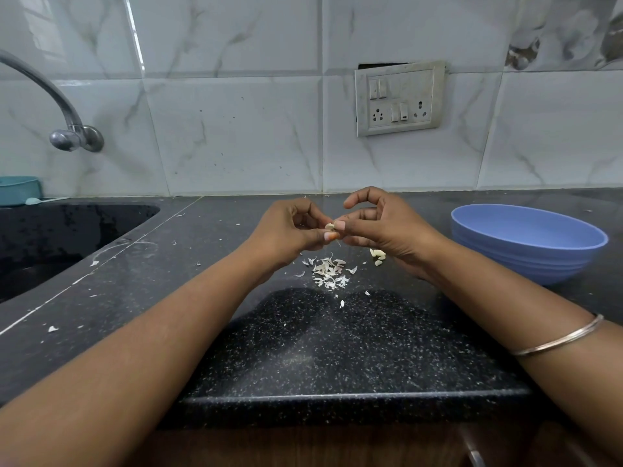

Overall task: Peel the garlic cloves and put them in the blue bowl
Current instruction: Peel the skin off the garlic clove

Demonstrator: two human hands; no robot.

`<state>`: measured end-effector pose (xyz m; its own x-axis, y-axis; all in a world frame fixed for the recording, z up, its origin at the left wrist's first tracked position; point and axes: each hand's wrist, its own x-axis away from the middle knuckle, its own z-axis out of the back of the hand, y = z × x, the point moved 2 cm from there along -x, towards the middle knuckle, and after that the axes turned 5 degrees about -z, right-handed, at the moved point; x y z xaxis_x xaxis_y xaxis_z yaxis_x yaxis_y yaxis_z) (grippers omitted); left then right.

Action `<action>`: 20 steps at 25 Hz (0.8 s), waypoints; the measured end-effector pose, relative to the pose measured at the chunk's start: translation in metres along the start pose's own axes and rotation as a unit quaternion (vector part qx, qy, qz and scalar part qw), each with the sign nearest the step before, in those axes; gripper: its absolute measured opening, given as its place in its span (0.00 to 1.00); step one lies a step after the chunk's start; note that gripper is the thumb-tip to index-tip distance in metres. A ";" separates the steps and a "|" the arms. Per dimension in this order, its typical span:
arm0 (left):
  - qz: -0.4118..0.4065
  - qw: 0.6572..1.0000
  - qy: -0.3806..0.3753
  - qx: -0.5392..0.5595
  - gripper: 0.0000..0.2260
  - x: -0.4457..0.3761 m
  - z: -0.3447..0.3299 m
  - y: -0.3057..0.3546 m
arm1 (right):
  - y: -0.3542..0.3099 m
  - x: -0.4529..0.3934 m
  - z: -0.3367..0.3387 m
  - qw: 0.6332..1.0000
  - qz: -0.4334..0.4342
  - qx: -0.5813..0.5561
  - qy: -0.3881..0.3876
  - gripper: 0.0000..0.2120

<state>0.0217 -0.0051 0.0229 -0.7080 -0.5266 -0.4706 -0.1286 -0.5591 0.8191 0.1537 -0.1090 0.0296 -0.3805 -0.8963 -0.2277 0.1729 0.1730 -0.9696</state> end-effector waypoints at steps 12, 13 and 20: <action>-0.048 0.990 -0.017 -0.128 0.07 -0.003 0.003 0.002 | -0.002 0.001 0.001 0.999 -0.001 0.043 -0.018 0.14; -0.056 0.987 -0.017 -0.148 0.07 -0.003 0.003 0.003 | -0.002 0.001 0.000 0.998 0.005 0.057 -0.015 0.14; -0.072 0.974 0.010 -0.214 0.06 -0.003 -0.002 0.007 | -0.002 0.000 -0.004 0.990 0.041 0.128 0.033 0.15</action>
<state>0.0244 -0.0082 0.0294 -0.6905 -0.4326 -0.5798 0.0793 -0.8419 0.5337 0.1495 -0.1081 0.0312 -0.4124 -0.8539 -0.3174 0.4272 0.1265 -0.8953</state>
